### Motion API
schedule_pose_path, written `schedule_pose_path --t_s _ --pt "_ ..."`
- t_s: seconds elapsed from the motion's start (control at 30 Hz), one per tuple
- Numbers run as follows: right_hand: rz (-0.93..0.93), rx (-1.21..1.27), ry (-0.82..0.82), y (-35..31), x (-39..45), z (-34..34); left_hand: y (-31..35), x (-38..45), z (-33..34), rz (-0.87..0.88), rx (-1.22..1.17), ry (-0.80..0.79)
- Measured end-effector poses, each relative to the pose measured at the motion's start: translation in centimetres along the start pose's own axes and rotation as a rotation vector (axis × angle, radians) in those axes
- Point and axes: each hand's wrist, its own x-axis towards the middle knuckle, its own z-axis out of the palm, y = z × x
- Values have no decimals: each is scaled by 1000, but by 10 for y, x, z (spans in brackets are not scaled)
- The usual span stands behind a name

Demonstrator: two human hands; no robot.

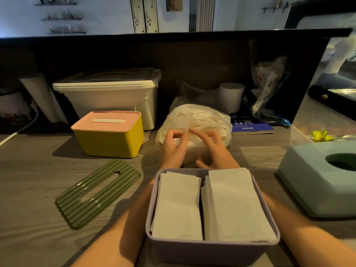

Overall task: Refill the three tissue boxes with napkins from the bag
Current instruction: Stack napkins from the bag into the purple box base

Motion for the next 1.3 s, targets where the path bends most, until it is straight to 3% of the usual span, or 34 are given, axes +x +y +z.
schedule_pose_path --t_s 0.13,0.3,0.37,0.47,0.63,0.8,1.03,1.3 --pt "25 -74 -31 7 -2 -7 3 1 -3 -5 36 -61" --pt "-6 -36 17 12 1 -19 8 9 -34 90 269 -397" --pt "16 -31 62 10 1 -25 7 12 -46 162 349 -456" --pt "20 47 104 7 2 -29 8 13 -53 206 321 -409" --pt "128 34 -39 13 -1 -36 9 12 -58 176 333 -415" --pt "153 3 -9 7 0 -44 17 8 -59 159 354 -387" --pt "153 165 -64 -33 17 -80 76 -6 -77 170 340 -377" --pt "269 355 -259 -102 16 -116 147 -55 -105 -41 381 -373"
